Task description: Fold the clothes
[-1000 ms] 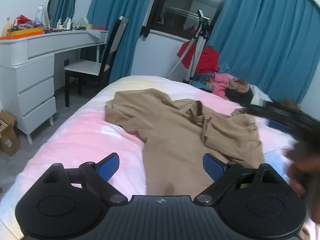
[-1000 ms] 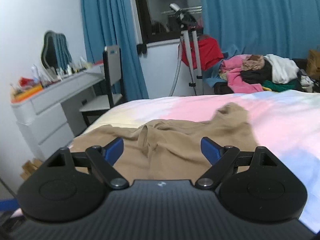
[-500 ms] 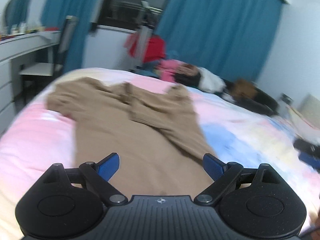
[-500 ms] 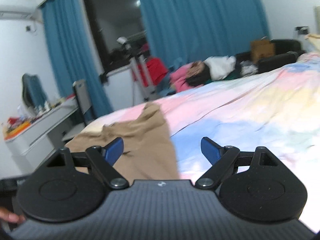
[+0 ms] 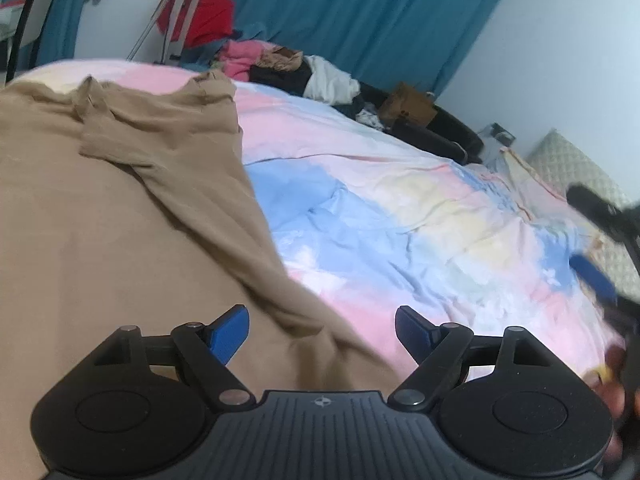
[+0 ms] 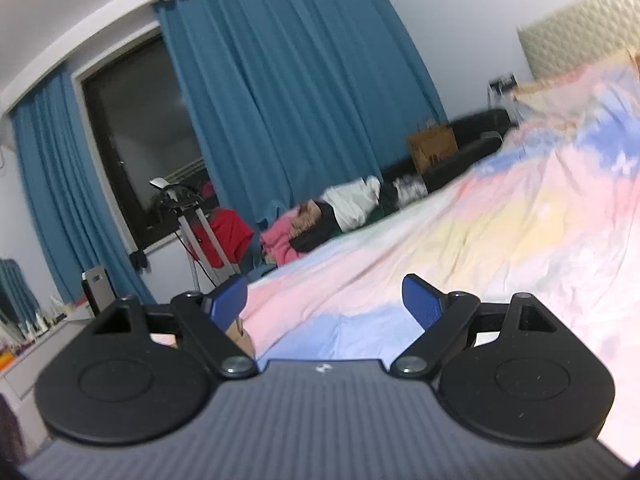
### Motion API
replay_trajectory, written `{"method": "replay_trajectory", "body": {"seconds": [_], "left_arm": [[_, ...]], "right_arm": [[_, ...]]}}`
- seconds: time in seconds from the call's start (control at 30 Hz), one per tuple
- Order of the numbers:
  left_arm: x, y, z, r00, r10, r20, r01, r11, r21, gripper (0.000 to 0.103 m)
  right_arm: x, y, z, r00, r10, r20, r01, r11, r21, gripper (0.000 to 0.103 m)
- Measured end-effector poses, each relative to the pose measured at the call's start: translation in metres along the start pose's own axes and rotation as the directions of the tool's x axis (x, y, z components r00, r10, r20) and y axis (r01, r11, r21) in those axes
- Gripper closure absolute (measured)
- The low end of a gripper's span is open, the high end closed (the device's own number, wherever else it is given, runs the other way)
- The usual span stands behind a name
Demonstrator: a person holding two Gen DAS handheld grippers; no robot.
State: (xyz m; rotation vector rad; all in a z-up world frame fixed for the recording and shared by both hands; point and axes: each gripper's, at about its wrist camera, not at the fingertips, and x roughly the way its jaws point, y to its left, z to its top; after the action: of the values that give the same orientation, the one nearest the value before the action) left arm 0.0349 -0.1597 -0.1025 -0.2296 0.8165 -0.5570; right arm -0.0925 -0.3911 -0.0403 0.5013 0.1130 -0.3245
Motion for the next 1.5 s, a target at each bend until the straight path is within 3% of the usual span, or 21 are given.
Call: {"method": "replay_trajectory", "body": {"seconds": [0.13,0.2,0.23,0.27,0.43,0.57,0.73,0.87,0.93,0.97,1.03,1.13,1.2,1.27,1.33,1.37,1.43,1.47,1.5], "left_arm": [[0.048,0.006,0.005,0.997,0.036,-0.068,-0.045,0.991,-0.126,0.039],[0.065,0.011,0.007,0.995,0.044,-0.087,-0.058,0.986,-0.156,0.062],[0.071,0.015,0.007,0.994,0.051,-0.094,-0.066,0.985,-0.161,0.084],[0.073,0.018,0.007,0.994,0.053,-0.101,-0.069,0.984,-0.166,0.095],[0.037,0.043,0.018,0.995,-0.037,-0.094,0.016,0.976,-0.215,0.097],[0.001,0.088,0.033,0.988,-0.098,-0.121,0.055,0.946,-0.319,0.097],[-0.013,0.143,0.038,0.984,-0.038,-0.173,-0.024,0.939,-0.342,0.097],[-0.001,0.174,0.026,0.982,0.001,-0.188,-0.066,0.938,-0.341,0.096],[0.005,0.183,0.02,0.983,-0.001,-0.183,-0.063,0.937,-0.343,0.095],[0.007,0.185,0.019,0.984,-0.004,-0.178,-0.058,0.939,-0.339,0.095],[0.008,0.186,0.02,0.986,-0.005,-0.169,-0.05,0.946,-0.321,0.095],[0.007,0.184,0.019,0.987,-0.001,-0.158,-0.045,0.956,-0.29,0.095],[0.005,0.18,0.016,0.989,0.003,-0.147,-0.043,0.962,-0.27,0.095],[0.004,0.176,0.012,0.991,0.006,-0.137,-0.04,0.968,-0.249,0.095],[0.003,0.173,0.009,0.992,0.006,-0.127,-0.036,0.971,-0.236,0.095],[0.001,0.174,0.009,0.992,0.003,-0.124,-0.032,0.972,-0.235,0.095],[-0.002,0.174,0.008,0.993,-0.001,-0.117,-0.026,0.973,-0.23,0.095],[-0.003,0.173,0.008,0.993,-0.004,-0.115,-0.022,0.974,-0.227,0.095],[-0.004,0.172,0.008,0.994,-0.008,-0.111,-0.017,0.975,-0.221,0.095]], "right_arm": [[0.022,0.001,-0.007,0.998,-0.011,-0.057,0.011,1.0,0.009,0.017],[0.026,0.002,-0.01,0.998,-0.011,-0.068,0.011,1.0,0.0,0.017],[0.027,0.002,-0.012,0.997,-0.012,-0.073,0.012,1.0,0.0,0.017],[0.027,0.001,-0.013,0.997,-0.011,-0.078,0.012,1.0,0.007,0.017],[0.027,-0.004,-0.016,0.995,-0.003,-0.102,0.008,0.999,0.05,0.017],[0.028,0.003,-0.02,0.992,0.006,-0.126,-0.003,1.0,0.029,0.017],[0.033,0.016,-0.027,0.985,0.021,-0.174,-0.027,0.999,-0.029,0.017],[0.044,0.032,-0.037,0.951,0.098,-0.294,-0.126,0.989,-0.078,0.017],[0.052,0.04,-0.043,0.915,0.151,-0.374,-0.195,0.977,-0.085,0.017],[0.058,0.046,-0.049,0.877,0.197,-0.438,-0.252,0.965,-0.069,0.017],[0.072,0.053,-0.064,0.776,0.283,-0.563,-0.336,0.942,0.01,0.017],[0.094,0.065,-0.093,0.665,0.246,-0.705,-0.317,0.948,0.031,0.017],[0.104,0.065,-0.106,0.635,0.205,-0.745,-0.255,0.966,0.048,0.017],[0.114,0.051,-0.116,0.603,0.223,-0.766,-0.154,0.975,0.162,0.017],[0.121,0.034,-0.126,0.561,0.27,-0.783,-0.051,0.955,0.293,0.018],[0.121,0.027,-0.13,0.55,0.302,-0.779,-0.018,0.936,0.351,0.018],[0.116,0.023,-0.127,0.541,0.36,-0.76,-0.026,0.91,0.413,0.019],[0.11,0.029,-0.124,0.532,0.379,-0.757,-0.067,0.91,0.409,0.025],[0.104,0.037,-0.121,0.523,0.389,-0.758,-0.116,0.914,0.389,0.037]]}}
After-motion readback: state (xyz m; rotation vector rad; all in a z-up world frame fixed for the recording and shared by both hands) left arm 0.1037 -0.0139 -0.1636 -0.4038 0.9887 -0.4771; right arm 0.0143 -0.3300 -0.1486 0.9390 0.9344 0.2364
